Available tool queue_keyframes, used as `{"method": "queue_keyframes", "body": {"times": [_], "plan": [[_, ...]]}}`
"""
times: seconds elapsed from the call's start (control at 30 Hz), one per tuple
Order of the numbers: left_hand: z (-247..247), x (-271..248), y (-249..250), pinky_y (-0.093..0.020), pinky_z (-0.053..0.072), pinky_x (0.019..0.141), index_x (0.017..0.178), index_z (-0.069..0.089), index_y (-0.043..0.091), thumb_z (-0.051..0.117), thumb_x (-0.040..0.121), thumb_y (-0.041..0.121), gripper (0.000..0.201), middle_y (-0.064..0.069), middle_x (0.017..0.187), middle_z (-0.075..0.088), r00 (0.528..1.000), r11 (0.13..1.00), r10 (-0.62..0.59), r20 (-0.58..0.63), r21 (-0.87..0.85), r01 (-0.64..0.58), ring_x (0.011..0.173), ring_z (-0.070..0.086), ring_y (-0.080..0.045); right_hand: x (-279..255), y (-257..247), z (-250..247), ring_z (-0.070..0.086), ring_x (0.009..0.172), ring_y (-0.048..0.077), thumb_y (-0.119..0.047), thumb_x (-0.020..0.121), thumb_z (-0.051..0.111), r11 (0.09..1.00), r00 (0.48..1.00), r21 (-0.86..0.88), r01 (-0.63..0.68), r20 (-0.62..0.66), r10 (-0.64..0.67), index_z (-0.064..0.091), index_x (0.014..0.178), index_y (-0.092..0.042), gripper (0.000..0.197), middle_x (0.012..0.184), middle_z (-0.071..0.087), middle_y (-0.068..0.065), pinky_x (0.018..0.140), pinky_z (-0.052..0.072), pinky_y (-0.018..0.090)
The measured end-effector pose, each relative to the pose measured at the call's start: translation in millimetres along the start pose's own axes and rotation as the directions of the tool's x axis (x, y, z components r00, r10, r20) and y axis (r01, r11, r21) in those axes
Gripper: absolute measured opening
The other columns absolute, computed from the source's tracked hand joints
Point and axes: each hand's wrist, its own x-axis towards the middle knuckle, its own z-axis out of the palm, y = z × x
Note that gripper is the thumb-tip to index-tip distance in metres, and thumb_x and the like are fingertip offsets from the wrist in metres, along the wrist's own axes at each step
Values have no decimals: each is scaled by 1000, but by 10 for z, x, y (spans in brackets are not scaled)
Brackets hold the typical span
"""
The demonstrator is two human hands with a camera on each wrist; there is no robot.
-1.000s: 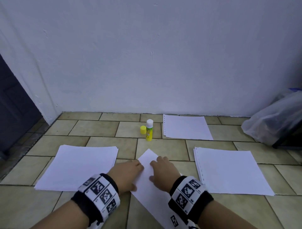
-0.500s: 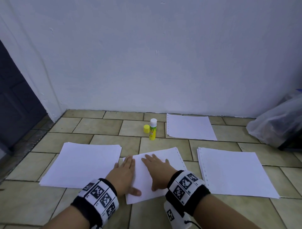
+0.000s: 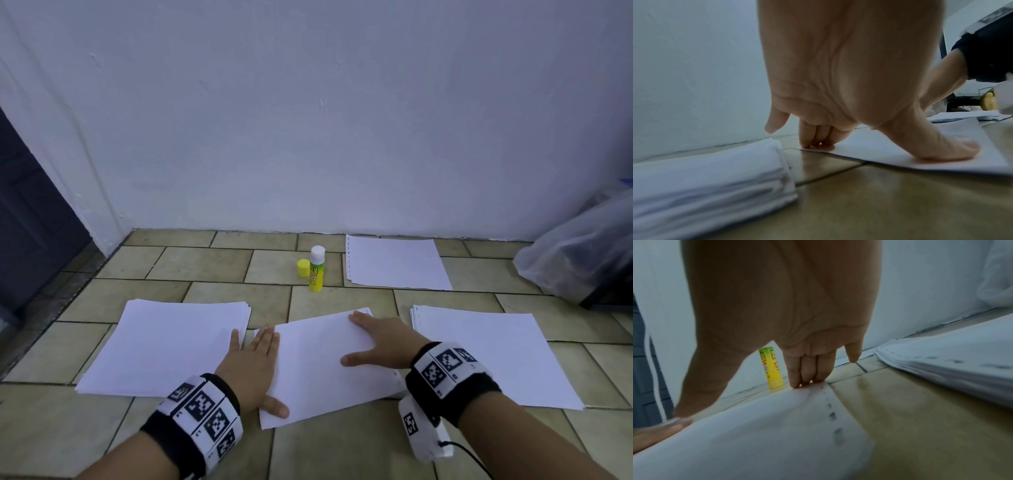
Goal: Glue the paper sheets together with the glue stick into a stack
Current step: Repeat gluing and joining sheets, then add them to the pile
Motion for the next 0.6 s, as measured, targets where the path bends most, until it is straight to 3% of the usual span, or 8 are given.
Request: {"method": "queue_keyframes", "body": {"times": [0.1,0.23,0.37,0.43,0.5,0.6], "plan": [[0,-27,-6,-56,-7,115,150,-15,3,55,77,72,122,-10,160,-16,1000,999,-5,-22,-41,4,148,-11,-21,45,19,1,36,136,21,-65,71,69,999,999,41,-34,-39,35,25,149,-32,95,151,36,-6,112,30,33],[-41,-43,-13,-57,-4,116,152,-7,5,64,73,68,123,-7,160,-8,999,997,-10,-47,-77,7,148,-2,-20,61,-32,23,41,129,21,-48,64,83,999,997,11,-49,-63,50,29,147,-26,101,142,44,1,107,36,34],[-30,-87,17,-54,4,117,152,-3,7,67,71,68,123,-7,160,-5,999,996,-4,-52,-89,-1,148,2,-23,7,-157,30,31,130,27,-49,70,78,966,991,-238,-98,-117,72,33,142,-19,91,139,32,8,105,34,37],[-33,-148,35,-48,18,114,150,8,10,70,66,69,119,-7,157,7,998,998,11,-55,-61,-14,143,13,-25,-29,-232,46,33,127,30,-45,76,74,929,991,-349,-125,-91,99,35,140,-16,81,136,33,13,103,36,38],[-85,-225,77,-41,29,104,140,28,14,66,66,74,103,-4,143,29,996,1000,28,-88,-11,-29,131,28,-24,-53,-305,69,41,122,31,-29,85,69,931,996,-355,-84,-47,72,38,136,-13,62,134,37,17,100,38,35],[-204,-280,163,-36,33,93,123,45,13,57,74,74,79,-3,125,45,985,999,42,-168,-3,-43,117,38,-22,-66,-437,147,38,123,34,-26,93,56,951,999,-308,27,-31,-39,39,140,-15,51,137,36,19,102,34,37]]}}
